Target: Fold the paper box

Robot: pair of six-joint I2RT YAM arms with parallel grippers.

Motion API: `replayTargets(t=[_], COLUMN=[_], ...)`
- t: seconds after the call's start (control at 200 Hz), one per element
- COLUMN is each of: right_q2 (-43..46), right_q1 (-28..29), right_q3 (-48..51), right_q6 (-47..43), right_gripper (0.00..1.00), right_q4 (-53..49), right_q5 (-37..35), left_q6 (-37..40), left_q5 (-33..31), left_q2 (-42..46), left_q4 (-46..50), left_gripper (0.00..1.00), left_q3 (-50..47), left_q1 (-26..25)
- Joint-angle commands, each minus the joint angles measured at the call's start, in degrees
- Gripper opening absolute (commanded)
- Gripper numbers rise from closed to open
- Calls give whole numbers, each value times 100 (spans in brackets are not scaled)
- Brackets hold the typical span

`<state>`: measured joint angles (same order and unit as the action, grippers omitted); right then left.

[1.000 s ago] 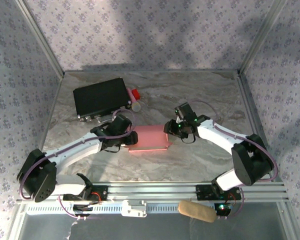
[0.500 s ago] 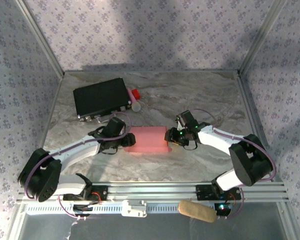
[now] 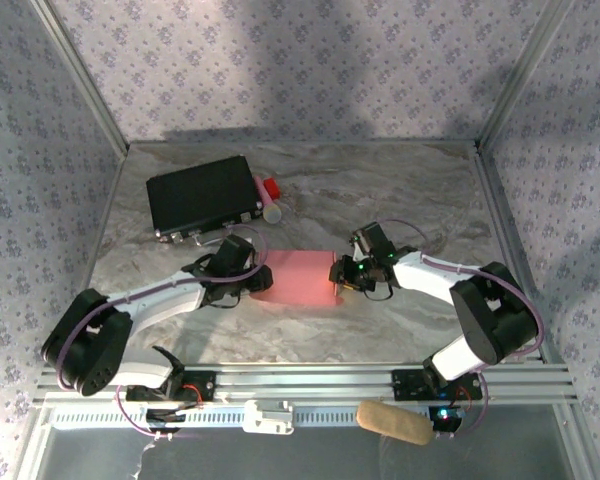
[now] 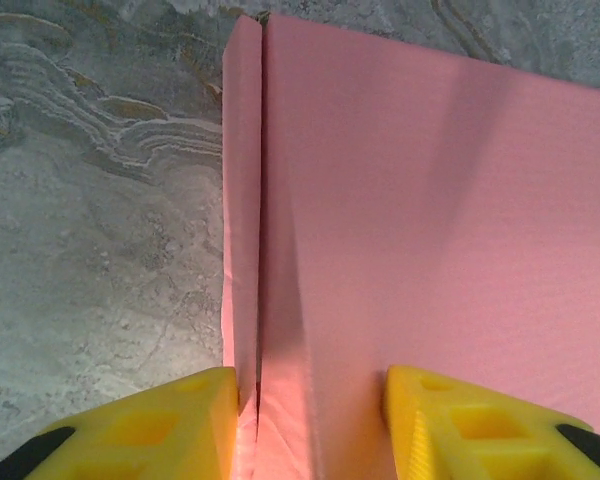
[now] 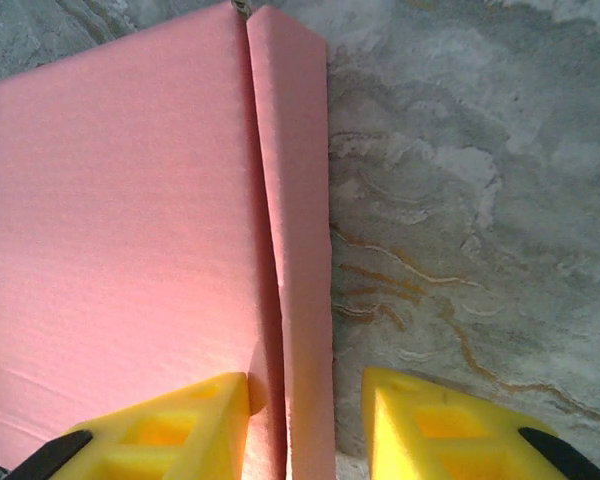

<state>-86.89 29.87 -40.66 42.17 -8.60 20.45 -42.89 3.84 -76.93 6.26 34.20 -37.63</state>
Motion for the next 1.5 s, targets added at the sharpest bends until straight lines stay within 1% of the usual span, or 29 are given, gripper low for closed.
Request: replayTargets(t=[0.0, 0.185, 0.315, 0.445, 0.475, 0.545, 0.625, 0.67, 0.75, 0.84, 0.999, 1.169, 1.254, 1.334, 1.414, 1.469, 1.494], right_q2=[-40, -223, -252, -250, -256, -274, -283, -293, -284, -284, -276, -274, -278, -280, -284, -277, -279], right_q1=[-92, -190, -194, -190, -191, -182, -174, -157, -148, -138, -135, -113, -95, -91, -78, -78, -73], right_q3=[136, 88, 56, 9, -2, -27, -46, -47, -63, -74, -108, -85, -108, -121, -130, -128, -134], right_q6=[-68, -150, -143, -157, -157, -157, -148, -143, -139, -135, -135, -114, -106, -95, -79, -86, -86], right_gripper=[36, 35, 35, 34, 34, 34, 34, 34, 34, 34, 34, 34, 34, 34, 34, 34, 34], right_q4=[-247, -212, -219, -247, -258, -263, -269, -277, -282, -301, -324, -286, -284, -276, -287, -298, -300], right_q5=[29, 222, 210, 214, 212, 205, 201, 196, 188, 179, 179, 188, 188, 188, 179, 171, 165], left_q6=[-36, -116, -106, -24, -3, 26, 22, -8, -82, -119, -140, -254, -303, -316, -308, -290, -264], left_q5=[-168, 29, -1, 13, 86, 320, 512, 616, 755, 829, 714, 834, 842, 841, 792, 706, 663], left_q2=[-191, 369, 865, 1388, 1439, 1412, 1335, 1306, 1181, 990, 819, 753, 661, 542, 477, 479, 496], left_q4=[437, 170, 668, 1202, 1293, 1450, 1374, 1210, 951, 790, 914, 600, 454, 419, 461, 548, 607], left_gripper=[42, 43, 43, 51, 52, 52, 52, 51, 43, 38, 37, 37, 35, 32, 25, 23, 20], left_q3=[-431, -615, -368, -98, -39, 93, 133, 105, 70, 78, 50, -36, -27, -18, -27, -45, -45], left_q1=[-28, 11, 15, 66, 75, 107, 113, 115, 109, 56, 47, -9, -84, -138, -161, -162, -165])
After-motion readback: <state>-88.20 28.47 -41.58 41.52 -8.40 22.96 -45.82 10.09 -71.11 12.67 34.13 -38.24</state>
